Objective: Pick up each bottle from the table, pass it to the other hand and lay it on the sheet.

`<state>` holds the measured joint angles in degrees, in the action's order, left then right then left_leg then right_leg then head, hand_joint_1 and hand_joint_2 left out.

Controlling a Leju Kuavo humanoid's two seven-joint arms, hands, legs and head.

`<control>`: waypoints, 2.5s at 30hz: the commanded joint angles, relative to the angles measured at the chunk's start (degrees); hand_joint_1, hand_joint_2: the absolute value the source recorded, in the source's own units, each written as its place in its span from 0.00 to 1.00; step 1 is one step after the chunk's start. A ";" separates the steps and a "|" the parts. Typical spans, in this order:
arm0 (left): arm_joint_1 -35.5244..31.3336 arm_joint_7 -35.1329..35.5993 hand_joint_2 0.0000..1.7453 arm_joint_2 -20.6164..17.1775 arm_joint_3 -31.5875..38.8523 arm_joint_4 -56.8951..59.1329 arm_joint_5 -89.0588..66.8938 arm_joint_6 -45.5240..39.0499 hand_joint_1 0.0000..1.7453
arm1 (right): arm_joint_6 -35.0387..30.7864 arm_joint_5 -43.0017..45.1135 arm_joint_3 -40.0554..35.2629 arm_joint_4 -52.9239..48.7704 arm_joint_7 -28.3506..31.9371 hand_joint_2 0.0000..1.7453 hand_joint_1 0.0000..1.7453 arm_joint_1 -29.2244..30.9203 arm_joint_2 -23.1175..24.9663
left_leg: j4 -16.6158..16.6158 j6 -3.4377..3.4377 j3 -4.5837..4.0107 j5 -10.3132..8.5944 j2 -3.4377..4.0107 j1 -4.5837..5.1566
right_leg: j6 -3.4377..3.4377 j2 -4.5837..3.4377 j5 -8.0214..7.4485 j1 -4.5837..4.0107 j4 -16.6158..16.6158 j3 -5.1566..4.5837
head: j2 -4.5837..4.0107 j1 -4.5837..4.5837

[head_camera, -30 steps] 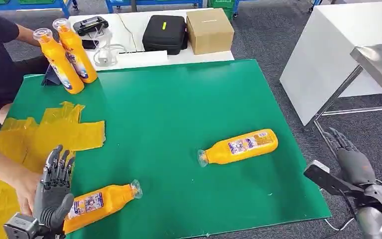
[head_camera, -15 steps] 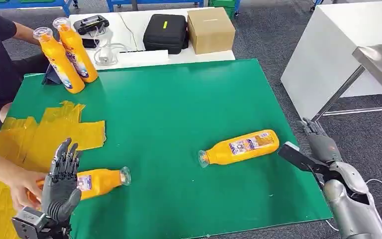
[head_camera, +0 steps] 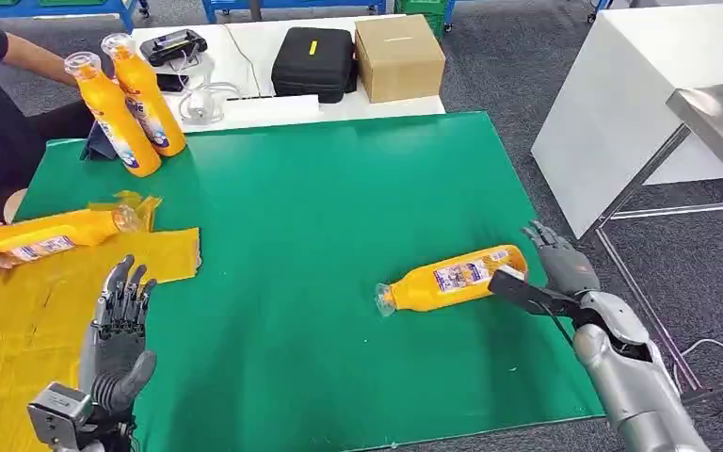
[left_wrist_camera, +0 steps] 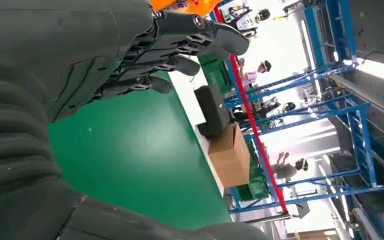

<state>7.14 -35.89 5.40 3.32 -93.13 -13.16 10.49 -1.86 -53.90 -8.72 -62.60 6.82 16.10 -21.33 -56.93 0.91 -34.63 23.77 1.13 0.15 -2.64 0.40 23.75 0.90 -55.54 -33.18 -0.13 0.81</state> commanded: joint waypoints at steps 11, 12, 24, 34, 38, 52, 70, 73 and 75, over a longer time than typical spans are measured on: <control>-2.46 -0.19 0.00 -1.56 0.71 4.25 0.43 0.60 0.00 | 4.07 -1.44 -13.72 0.92 2.39 1.00 0.00 3.91 -4.46 | -0.01 -0.07 0.11 0.09 0.02 0.01 | 0.11 -0.14 0.03 0.01 -0.01 0.07 | 0.00 0.02; -2.48 -0.19 0.00 -1.61 0.71 4.24 0.44 0.64 0.00 | 4.28 -1.57 -14.32 0.81 2.60 1.00 0.00 3.96 -4.75 | 0.00 -0.05 0.07 0.07 0.02 0.02 | 0.09 -0.11 0.01 0.01 0.01 0.04 | 0.00 -0.02; -2.51 -0.20 0.00 -1.67 0.75 4.28 0.47 0.63 0.00 | 4.65 -1.74 -15.10 0.68 3.02 1.00 0.00 4.08 -5.16 | 0.02 -0.04 0.07 0.06 0.00 0.04 | 0.07 -0.09 0.01 0.04 0.01 0.05 | 0.00 0.00; -2.51 -0.20 0.00 -1.67 0.75 4.28 0.47 0.63 0.00 | 4.65 -1.74 -15.10 0.68 3.02 1.00 0.00 4.08 -5.16 | -0.01 -0.07 0.13 0.10 -0.01 0.01 | 0.12 -0.10 0.04 0.00 0.00 0.09 | 0.00 0.00; -2.51 -0.20 0.00 -1.67 0.75 4.28 0.47 0.63 0.00 | 4.65 -1.74 -15.10 0.68 3.02 1.00 0.00 4.08 -5.16 | 0.02 -0.05 0.09 0.06 0.00 0.03 | 0.08 -0.10 0.02 0.02 0.02 0.06 | 0.00 0.00; -2.31 -0.32 0.00 -1.51 0.59 4.37 0.60 0.40 0.00 | 7.62 -7.28 -24.31 2.14 4.19 1.00 0.00 7.53 -7.55 | 0.00 -0.07 0.16 0.11 0.06 0.01 | 0.11 -0.18 0.04 0.01 0.01 0.10 | 0.00 0.02; -6.59 -0.61 0.00 -2.31 -2.24 8.69 1.14 -0.63 0.00 | 12.79 -6.30 -43.78 20.14 3.56 1.00 1.00 12.03 -5.08 | 0.09 -0.08 0.65 0.08 -0.08 -0.11 | 0.11 -0.03 -0.02 -0.10 0.22 0.57 | 0.00 0.00; -6.85 -0.49 0.00 -2.38 -2.49 9.06 1.15 -0.76 0.00 | 11.36 -6.69 -44.55 23.45 3.45 1.00 1.00 11.96 -3.51 | 0.11 -0.15 0.94 0.13 0.06 -0.18 | 0.14 -0.10 -0.03 -0.17 0.27 0.66 | 0.00 0.00; -6.85 -0.49 0.00 -2.38 -2.49 9.06 1.15 -0.76 0.00 | 11.36 -6.69 -44.55 23.45 3.45 1.00 1.00 11.96 -3.51 | 0.10 -0.19 1.27 0.36 0.26 -0.26 | 0.19 -0.28 0.00 -0.25 0.29 0.47 | 0.00 -0.02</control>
<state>2.48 -36.74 4.15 2.51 -88.15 -12.00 10.01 10.07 -59.67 -46.62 -50.81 10.73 31.23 -29.96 -56.90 0.81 -33.19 24.59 1.77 0.04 -2.42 -0.09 24.09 0.80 -55.41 -32.69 -0.13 0.79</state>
